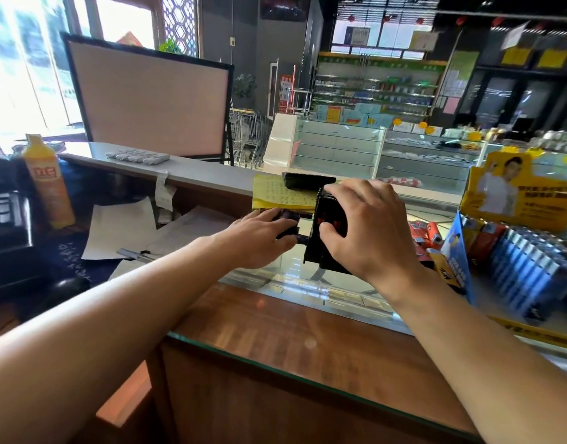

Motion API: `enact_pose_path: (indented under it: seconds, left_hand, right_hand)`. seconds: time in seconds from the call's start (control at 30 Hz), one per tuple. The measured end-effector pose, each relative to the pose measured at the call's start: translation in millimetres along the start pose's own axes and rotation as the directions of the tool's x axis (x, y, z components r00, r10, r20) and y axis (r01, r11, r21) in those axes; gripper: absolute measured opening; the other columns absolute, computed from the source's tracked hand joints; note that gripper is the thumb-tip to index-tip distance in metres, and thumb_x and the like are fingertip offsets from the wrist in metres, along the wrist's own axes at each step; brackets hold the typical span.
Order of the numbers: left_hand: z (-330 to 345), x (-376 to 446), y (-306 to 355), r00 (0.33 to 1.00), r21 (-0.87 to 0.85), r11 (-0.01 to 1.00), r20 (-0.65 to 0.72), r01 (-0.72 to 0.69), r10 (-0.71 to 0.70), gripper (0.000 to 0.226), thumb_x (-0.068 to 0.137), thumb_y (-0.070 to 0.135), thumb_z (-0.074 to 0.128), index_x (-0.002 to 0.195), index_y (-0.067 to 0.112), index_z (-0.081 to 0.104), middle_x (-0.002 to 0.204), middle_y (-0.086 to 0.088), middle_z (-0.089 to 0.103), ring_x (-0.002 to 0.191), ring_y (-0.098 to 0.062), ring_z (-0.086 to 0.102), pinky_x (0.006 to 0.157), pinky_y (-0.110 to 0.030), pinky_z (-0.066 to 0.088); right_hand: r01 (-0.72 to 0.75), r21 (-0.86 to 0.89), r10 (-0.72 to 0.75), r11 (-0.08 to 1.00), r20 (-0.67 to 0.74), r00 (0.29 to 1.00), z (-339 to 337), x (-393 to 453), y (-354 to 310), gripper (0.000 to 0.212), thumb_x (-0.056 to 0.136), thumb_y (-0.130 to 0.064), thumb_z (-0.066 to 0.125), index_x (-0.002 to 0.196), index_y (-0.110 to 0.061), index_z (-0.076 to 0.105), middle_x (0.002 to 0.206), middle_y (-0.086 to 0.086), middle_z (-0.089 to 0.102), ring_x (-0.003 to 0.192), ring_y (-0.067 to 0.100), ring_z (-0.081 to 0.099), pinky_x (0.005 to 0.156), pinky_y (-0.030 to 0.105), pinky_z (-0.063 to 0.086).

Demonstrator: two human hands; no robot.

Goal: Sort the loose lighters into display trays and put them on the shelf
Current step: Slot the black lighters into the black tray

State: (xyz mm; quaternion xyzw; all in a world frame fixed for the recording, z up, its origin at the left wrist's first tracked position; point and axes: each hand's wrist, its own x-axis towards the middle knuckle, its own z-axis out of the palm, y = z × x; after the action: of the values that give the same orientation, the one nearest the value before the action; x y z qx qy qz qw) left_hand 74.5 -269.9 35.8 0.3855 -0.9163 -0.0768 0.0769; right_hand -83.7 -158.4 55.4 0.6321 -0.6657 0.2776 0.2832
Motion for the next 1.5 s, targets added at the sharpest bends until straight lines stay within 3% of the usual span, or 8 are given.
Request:
enact_pose_path:
  seconds: [0.37, 0.57, 0.7, 0.9, 1.03, 1.23, 1.37, 1.5]
  left_hand:
    - [-8, -58, 8, 0.995, -0.072, 0.993, -0.026, -0.098, 0.097, 0.050, 0.104, 0.043, 0.039, 0.152, 0.032, 0.033, 0.163, 0.001, 0.018, 0.149, -0.015, 0.018, 0.112, -0.022, 0.016]
    - [-12, -92, 4, 0.971, -0.128, 0.968, -0.129, -0.216, 0.200, 0.035, 0.102, 0.022, 0.048, 0.136, 0.027, 0.056, 0.145, 0.007, 0.048, 0.128, -0.007, 0.041, 0.092, -0.002, 0.021]
    - [-17, -94, 1, 0.968, -0.198, 0.952, -0.141, -0.232, 0.207, 0.055, 0.091, -0.001, 0.051, 0.138, 0.027, 0.055, 0.142, 0.008, 0.051, 0.128, -0.005, 0.041, 0.090, 0.009, 0.016]
    - [-26, -84, 6, 0.994, -0.227, 0.968, -0.059, -0.107, 0.096, 0.077, 0.086, 0.030, 0.070, 0.153, 0.032, 0.030, 0.156, 0.005, 0.034, 0.137, -0.013, 0.037, 0.098, -0.020, 0.030]
    - [-14, -74, 12, 0.996, -0.051, 0.996, 0.036, -0.074, 0.076, 0.079, 0.092, 0.055, 0.056, 0.157, 0.028, 0.020, 0.161, 0.003, 0.027, 0.144, -0.019, 0.030, 0.114, -0.032, 0.027]
    - [-12, -85, 13, 0.982, -0.065, 0.980, -0.021, -0.187, 0.186, 0.050, 0.096, 0.024, 0.051, 0.146, 0.025, 0.042, 0.143, 0.000, 0.048, 0.129, -0.019, 0.046, 0.109, -0.034, 0.034]
    - [-8, -103, 8, 0.971, -0.127, 0.962, -0.035, -0.240, 0.237, 0.060, 0.086, 0.038, 0.039, 0.146, 0.035, 0.040, 0.149, 0.006, 0.042, 0.135, -0.017, 0.042, 0.111, -0.043, 0.035]
    - [-6, -123, 14, 0.977, 0.017, 0.978, 0.028, -0.210, 0.209, 0.078, 0.080, 0.073, 0.035, 0.152, 0.049, 0.015, 0.161, 0.013, 0.017, 0.145, -0.016, 0.025, 0.118, -0.040, 0.025]
  right_hand:
    - [0.039, 0.034, -0.039, 0.999, -0.002, 0.999, -8, -5, -6, 0.050, 0.080, -0.038, 0.054, 0.124, -0.016, 0.063, 0.121, 0.003, 0.063, 0.114, 0.031, 0.048, 0.099, 0.045, 0.040]
    - [0.138, 0.022, -0.139, 0.990, 0.032, 0.990, -12, -12, -10, 0.050, 0.079, -0.036, 0.056, 0.122, -0.012, 0.065, 0.122, 0.006, 0.062, 0.116, 0.032, 0.048, 0.099, 0.045, 0.039]
    - [0.183, 0.045, -0.186, 0.982, 0.081, 0.979, -18, -15, -11, 0.052, 0.078, -0.036, 0.057, 0.125, -0.014, 0.064, 0.126, 0.006, 0.060, 0.121, 0.031, 0.046, 0.102, 0.044, 0.037]
    - [0.171, 0.127, -0.186, 0.977, 0.122, 0.975, -20, -26, -14, 0.057, 0.079, -0.042, 0.053, 0.129, -0.017, 0.061, 0.129, 0.004, 0.058, 0.128, 0.027, 0.042, 0.108, 0.040, 0.031]
    - [0.156, 0.157, -0.177, 0.975, 0.126, 0.976, -23, -29, -17, 0.057, 0.079, -0.041, 0.056, 0.131, -0.017, 0.059, 0.129, 0.002, 0.057, 0.125, 0.023, 0.041, 0.107, 0.033, 0.029]
    - [0.150, 0.155, -0.172, 0.976, 0.135, 0.976, -30, -35, -20, 0.055, 0.080, -0.040, 0.056, 0.128, -0.015, 0.061, 0.128, 0.004, 0.057, 0.123, 0.024, 0.041, 0.104, 0.033, 0.031]
    - [0.145, 0.159, -0.166, 0.977, 0.131, 0.977, -34, -39, -24, 0.053, 0.081, -0.039, 0.057, 0.128, -0.014, 0.061, 0.128, 0.003, 0.058, 0.122, 0.022, 0.041, 0.103, 0.033, 0.033]
    - [0.132, 0.166, -0.154, 0.977, 0.125, 0.980, -36, -42, -25, 0.051, 0.080, -0.036, 0.057, 0.125, -0.013, 0.063, 0.126, 0.004, 0.058, 0.118, 0.022, 0.041, 0.101, 0.031, 0.032]
